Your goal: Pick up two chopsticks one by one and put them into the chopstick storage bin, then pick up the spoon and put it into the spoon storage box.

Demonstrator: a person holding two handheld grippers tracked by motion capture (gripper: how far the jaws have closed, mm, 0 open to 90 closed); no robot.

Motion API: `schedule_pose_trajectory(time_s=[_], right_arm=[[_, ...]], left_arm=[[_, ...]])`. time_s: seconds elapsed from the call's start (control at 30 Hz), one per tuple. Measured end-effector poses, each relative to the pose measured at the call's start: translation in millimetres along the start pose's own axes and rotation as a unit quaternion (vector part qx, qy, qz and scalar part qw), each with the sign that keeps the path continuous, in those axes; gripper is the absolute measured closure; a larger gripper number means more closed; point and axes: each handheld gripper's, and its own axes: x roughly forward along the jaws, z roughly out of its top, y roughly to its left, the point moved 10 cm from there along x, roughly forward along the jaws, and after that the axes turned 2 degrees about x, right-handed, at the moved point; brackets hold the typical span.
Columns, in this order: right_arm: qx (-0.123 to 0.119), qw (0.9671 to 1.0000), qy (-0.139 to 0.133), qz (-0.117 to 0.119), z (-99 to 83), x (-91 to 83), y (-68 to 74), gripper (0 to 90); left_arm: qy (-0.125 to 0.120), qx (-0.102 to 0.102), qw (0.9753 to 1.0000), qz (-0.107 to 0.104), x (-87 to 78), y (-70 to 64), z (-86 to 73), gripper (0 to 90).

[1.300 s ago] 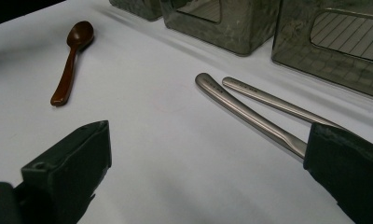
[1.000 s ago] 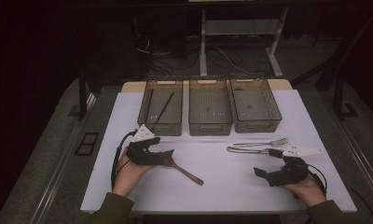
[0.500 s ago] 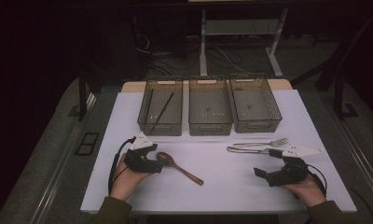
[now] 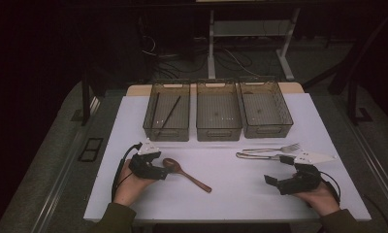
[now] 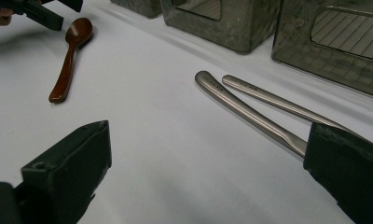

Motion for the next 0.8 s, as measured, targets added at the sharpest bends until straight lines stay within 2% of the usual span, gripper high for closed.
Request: schedule_pose_trajectory(time_s=[0.37,0.63,0.8], right_arm=[[0.0,1.0,0.001,0.0,0.0,0.6,-0.2,0.4],[0.002,1.0,0.003,-0.004,-1.2,0.5,-1.1,0.4],[-0.002,1.0,0.003,-0.002,-1.9,-0.3,-0.4,0.4]], left_arm=[[0.02,0.01,0.9997,0.001,10.8,5.5,-2.1,22.2],[0.013,0.015,0.9998,-0.007,15.2,5.2,8.4,22.5],[0.023,0.033,0.9991,-0.014,20.8,1.2,12.6,24.8]])
